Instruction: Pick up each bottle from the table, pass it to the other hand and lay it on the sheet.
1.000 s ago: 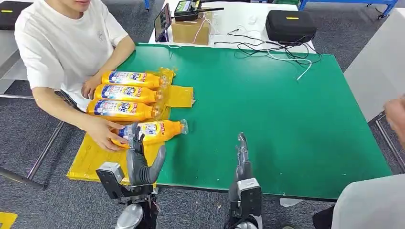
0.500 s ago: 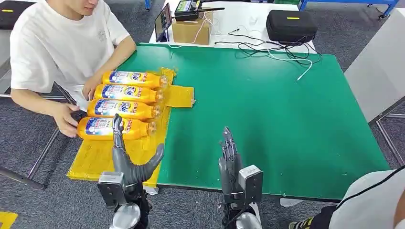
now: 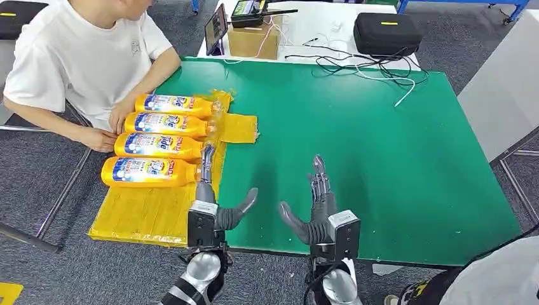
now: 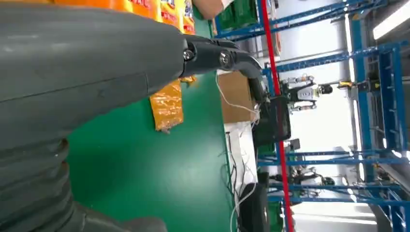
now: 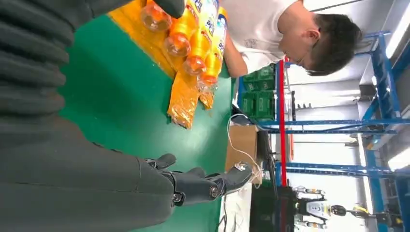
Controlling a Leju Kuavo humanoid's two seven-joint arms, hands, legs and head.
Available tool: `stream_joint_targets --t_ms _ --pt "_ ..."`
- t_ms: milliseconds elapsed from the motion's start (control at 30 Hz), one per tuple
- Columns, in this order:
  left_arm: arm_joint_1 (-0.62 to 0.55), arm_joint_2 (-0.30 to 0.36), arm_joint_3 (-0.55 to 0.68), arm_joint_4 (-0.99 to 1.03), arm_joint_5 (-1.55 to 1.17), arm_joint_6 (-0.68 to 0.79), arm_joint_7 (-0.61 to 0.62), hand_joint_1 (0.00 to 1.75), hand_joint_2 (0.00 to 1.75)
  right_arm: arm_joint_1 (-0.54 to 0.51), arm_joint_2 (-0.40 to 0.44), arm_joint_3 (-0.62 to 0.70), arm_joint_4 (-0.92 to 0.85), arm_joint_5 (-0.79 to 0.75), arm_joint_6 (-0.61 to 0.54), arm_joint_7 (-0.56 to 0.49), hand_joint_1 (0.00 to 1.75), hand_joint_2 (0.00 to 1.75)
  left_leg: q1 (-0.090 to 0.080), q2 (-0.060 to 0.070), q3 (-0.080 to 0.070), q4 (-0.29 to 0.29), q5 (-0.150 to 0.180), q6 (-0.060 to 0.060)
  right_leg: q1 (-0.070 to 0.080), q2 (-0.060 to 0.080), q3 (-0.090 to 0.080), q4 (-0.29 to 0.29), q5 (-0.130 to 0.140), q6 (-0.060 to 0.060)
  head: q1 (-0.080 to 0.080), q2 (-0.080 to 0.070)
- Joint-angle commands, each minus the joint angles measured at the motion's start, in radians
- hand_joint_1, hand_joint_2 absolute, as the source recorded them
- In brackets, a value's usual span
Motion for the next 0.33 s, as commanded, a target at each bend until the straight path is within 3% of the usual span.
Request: stream_joint_targets --t_ms 33,333 --pt "-0.05 0.012 -0.056 0.069 0.022 0.008 -0.002 0.0 1.75 0.006 -0.012 0.005 0.046 0.024 -0.025 0.001 0.0 1.75 0.001 -0.001 0.002 0.0 0.0 -0.001 0.001 -0.001 0.002 -0.001 0.0 -0.001 0.0 0.0" --pt "-0.043 0.017 -0.062 0.063 0.025 0.008 -0.002 0.0 1.75 0.019 -0.018 0.031 0.043 0.046 -0.029 -0.002 0.0 1.75 0.001 0.0 0.003 -0.001 -0.001 -0.002 0.001 0.0 0.004 -0.001 -0.001 -0.002 0.0 0.0"
